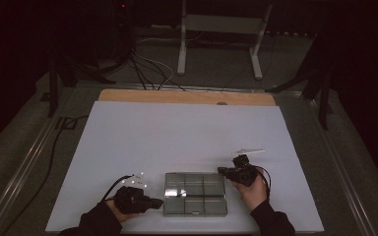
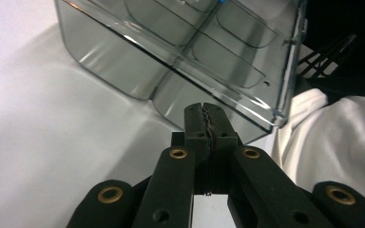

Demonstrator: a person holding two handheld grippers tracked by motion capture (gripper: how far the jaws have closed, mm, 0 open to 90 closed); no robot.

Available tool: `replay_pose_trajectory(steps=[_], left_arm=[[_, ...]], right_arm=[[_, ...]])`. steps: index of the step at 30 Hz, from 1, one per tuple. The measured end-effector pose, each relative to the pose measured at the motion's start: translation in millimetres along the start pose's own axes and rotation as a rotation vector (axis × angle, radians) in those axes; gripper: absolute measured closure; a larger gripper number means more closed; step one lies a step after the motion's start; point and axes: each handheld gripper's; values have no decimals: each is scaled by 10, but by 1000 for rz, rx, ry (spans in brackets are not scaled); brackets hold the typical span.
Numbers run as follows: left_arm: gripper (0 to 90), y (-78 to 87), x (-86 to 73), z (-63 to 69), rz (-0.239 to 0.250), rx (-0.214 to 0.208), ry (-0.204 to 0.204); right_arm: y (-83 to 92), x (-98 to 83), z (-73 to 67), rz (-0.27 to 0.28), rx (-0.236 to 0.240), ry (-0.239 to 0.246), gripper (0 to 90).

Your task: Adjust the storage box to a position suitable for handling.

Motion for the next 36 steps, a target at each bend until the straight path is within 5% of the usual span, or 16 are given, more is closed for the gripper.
replay_pose_trajectory(steps=[5, 16, 21, 29, 36], left_arm=[[900, 87, -5, -98, 19, 25, 22], [812, 336, 94, -154, 77, 41, 8], [693, 428, 150, -118, 119, 55, -36], [450, 534, 226, -86, 146, 58, -78], [242, 568, 236, -4, 142, 50, -125]], right_arm=[[81, 63, 40, 50, 15, 23, 880], [266, 121, 20, 101, 100, 111, 639], [309, 133, -22, 97, 127, 160, 542], [451, 113, -63, 127, 232, 224, 226], [530, 11, -128, 131, 272, 312, 112]])
Point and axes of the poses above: each handheld gripper's, and its own axes: y roughly backward along the jaws, x roughly out of its top, z roughly to its right, and after that the axes turned 4 degrees about -z, right-handed
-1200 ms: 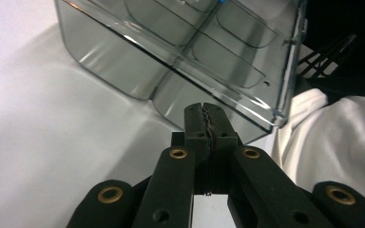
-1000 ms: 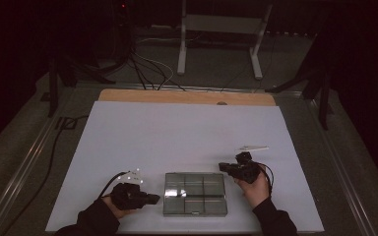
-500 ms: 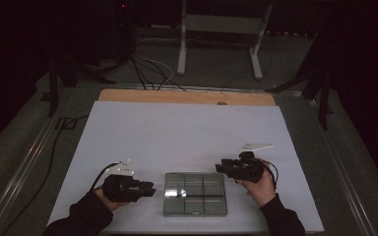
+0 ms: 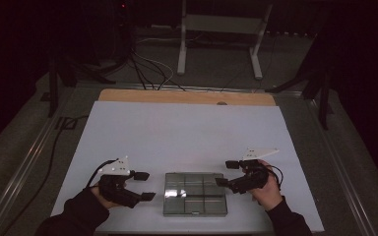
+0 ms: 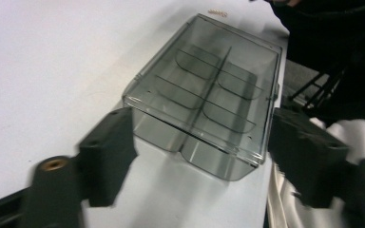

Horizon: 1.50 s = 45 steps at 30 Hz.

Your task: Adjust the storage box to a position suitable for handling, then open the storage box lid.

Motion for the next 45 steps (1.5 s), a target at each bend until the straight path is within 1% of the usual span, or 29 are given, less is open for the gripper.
replay_pose_trajectory(steps=[2, 4, 5, 6, 8, 9, 12, 14, 16, 18, 19, 20, 22, 25, 26, 27, 28, 29, 31, 32, 33, 34, 35, 36, 37, 39, 42, 43, 45], left_arm=[[156, 0, 3, 8, -4, -5, -5], [83, -9, 2, 11, -10, -9, -4], [60, -17, -5, 12, -7, -14, -8], [39, -23, -16, 15, 2, -6, -21], [39, -37, -46, 21, 30, 18, -61], [44, -46, -60, 21, 40, 27, -71], [45, -74, -97, 16, 48, 26, -79], [45, -96, -118, 21, 45, 26, -84], [45, -114, -133, 38, 42, 28, -89], [45, -123, -143, 56, 45, 12, -88], [45, -124, -148, 67, 51, 6, -94], [45, -123, -155, 77, 60, -5, -100], [51, -117, -170, 83, 72, -40, -94], [58, -109, -195, 115, 70, -39, -105], [58, -106, -199, 123, 58, -43, -97], [58, -105, -202, 131, 46, -48, -90], [58, -109, -211, 146, 41, -45, -92], [58, -112, -221, 161, 33, -39, -100], [58, -114, -244, 171, 19, -51, -105], [58, -114, -244, 171, 19, -51, -105], [58, -115, -268, 176, 7, -52, -112], [78, -120, -286, 174, 5, -52, -101], [79, -123, -293, 169, 3, -53, -96], [83, -127, -308, 157, -7, -53, -89], [105, -132, -325, 148, -13, -54, -85], [159, -137, -347, 141, -27, -63, -73], [166, -143, -358, 150, -36, -80, -65], [173, -145, -362, 152, -40, -82, -70], [223, -162, -370, 162, -60, -77, -83]], right_arm=[[24, -12, -20, 12, 10, 18, 25], [58, -27, -31, 35, 38, 29, 20], [74, -32, -43, 47, 39, 28, 20], [88, -41, -51, 59, 53, 42, 21], [113, -66, -63, 82, 65, 89, 21], [121, -79, -63, 85, 74, 104, 21], [154, -146, -80, 122, 68, 162, 22], [188, -186, -98, 131, 68, 183, 52], [227, -225, -123, 130, 63, 196, 53], [257, -257, -136, 117, 77, 192, 54], [272, -275, -141, 119, 78, 201, 66], [288, -294, -143, 124, 74, 202, 69], [307, -332, -139, 122, 80, 195, 69], [325, -378, -154, 99, 74, 193, 73], [332, -393, -155, 89, 94, 182, 82], [338, -411, -154, 85, 99, 179, 95], [343, -432, -154, 80, 103, 170, 137], [346, -456, -149, 76, 104, 159, 153], [333, -502, -136, 49, 103, 146, 166], [333, -502, -136, 49, 103, 146, 166], [329, -529, -132, 40, 101, 142, 183], [330, -572, -117, 30, 96, 127, 267], [334, -597, -102, 28, 87, 101, 312], [337, -607, -100, 24, 81, 99, 334], [342, -628, -103, 16, 68, 100, 358], [341, -669, -113, -3, 63, 110, 409], [338, -725, -131, -35, 69, 115, 494], [340, -742, -132, -41, 74, 119, 525], [338, -771, -135, -60, 72, 138, 578]])
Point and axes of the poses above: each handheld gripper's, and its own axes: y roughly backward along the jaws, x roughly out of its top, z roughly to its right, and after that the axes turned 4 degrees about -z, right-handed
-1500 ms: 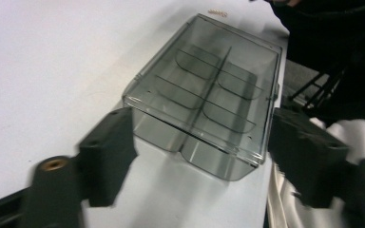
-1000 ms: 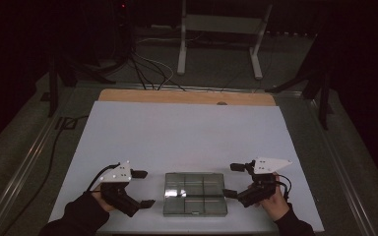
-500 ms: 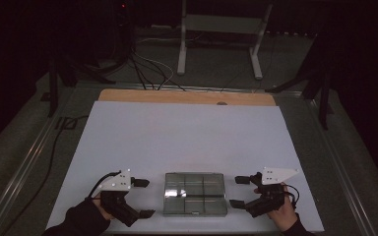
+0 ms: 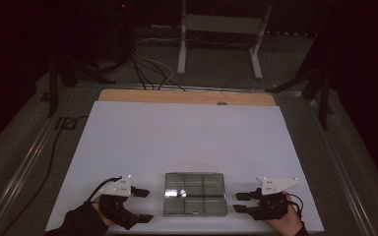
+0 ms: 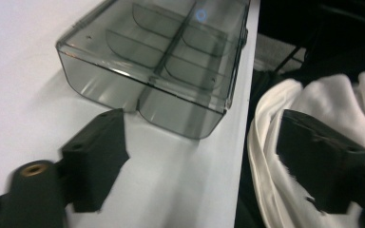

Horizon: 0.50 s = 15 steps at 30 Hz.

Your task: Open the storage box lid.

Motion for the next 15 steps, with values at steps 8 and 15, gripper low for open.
replay_pose_trajectory(steps=[8, 15], left_arm=[[378, -60, -15, 0, -54, -32, -14], [597, -121, -18, -2, -105, -36, 8]], right_arm=[[-40, -43, -16, -50, 25, 32, 733], [-59, -33, -43, -60, 27, 49, 880]])
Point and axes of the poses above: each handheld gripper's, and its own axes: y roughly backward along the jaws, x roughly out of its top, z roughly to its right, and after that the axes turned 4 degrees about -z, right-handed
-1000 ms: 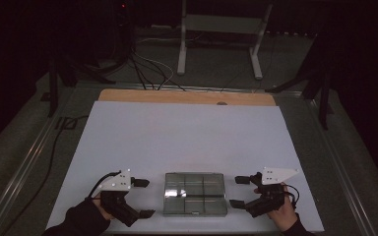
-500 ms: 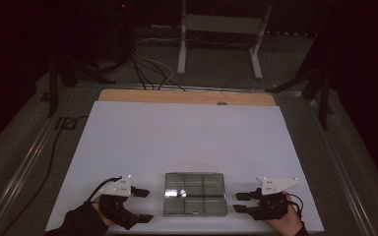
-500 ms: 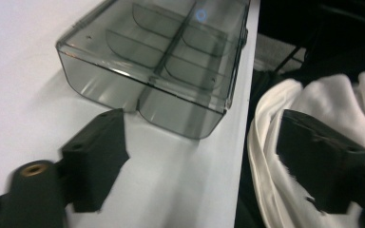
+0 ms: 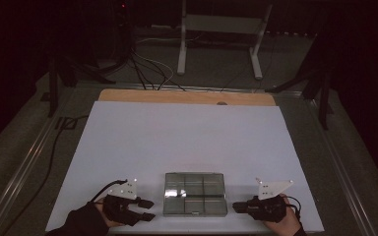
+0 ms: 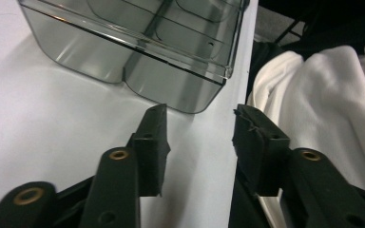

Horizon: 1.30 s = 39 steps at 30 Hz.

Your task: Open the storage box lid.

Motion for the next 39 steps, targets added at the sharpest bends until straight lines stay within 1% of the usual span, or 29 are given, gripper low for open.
replay_pose_trajectory(steps=[1, 2, 4, 6, 8, 10, 11, 12, 14, 15, 20, 23, 24, 25, 26, 28, 31, 34, 39], left_arm=[[623, -7, 4, 2, -8, 8, -6], [650, -15, 8, 3, -14, 13, -3], [694, -32, 9, -1, -34, 11, -3], [757, -49, 7, -8, -47, 3, -4], [819, -67, 5, -16, -49, 10, -8], [857, -77, 2, -29, -46, 14, -20], [894, -80, 2, -38, -46, 15, -19], [900, -84, 1, -37, -47, 24, -29], [900, -92, 6, -36, -43, 29, -29], [900, -95, 9, -30, -39, 37, -37], [900, -143, 24, -4, -40, 49, -65], [900, -166, 37, -7, -36, 51, -69], [900, -172, 42, -9, -32, 43, -64], [900, -176, 46, -7, -31, 47, -71], [900, -180, 53, -9, -29, 46, -68], [900, -183, 59, -1, -23, 38, -71], [900, -187, 67, 10, -10, 26, -79], [900, -196, 89, 15, -8, 28, -85], [900, -196, 99, 28, -3, 16, -89]], right_arm=[[-4, 4, -7, 0, 2, 1, 900], [-9, 7, -12, -3, 2, 5, 900], [-25, 8, -16, -9, -3, 0, 900], [-39, 5, -15, -17, -3, -9, 900], [-54, 3, -14, -26, 2, -13, 900], [-64, 5, -17, -32, 12, -12, 900], [-69, 7, -20, -35, 14, -12, 900], [-74, 9, -23, -35, 21, -9, 900], [-80, 15, -31, -42, 24, -13, 900], [-80, 17, -32, -41, 29, -14, 900], [-90, 26, -49, -49, 40, -12, 900], [-110, 39, -59, -58, 49, -4, 900], [-117, 45, -63, -61, 50, -5, 900], [-127, 49, -66, -63, 52, -3, 900], [-139, 53, -68, -67, 56, -1, 900], [-152, 57, -76, -78, 55, 2, 900], [-139, 52, -71, -68, 62, -7, 900], [-132, 55, -75, -60, 66, -9, 900], [-123, 57, -79, -54, 71, -14, 900]])
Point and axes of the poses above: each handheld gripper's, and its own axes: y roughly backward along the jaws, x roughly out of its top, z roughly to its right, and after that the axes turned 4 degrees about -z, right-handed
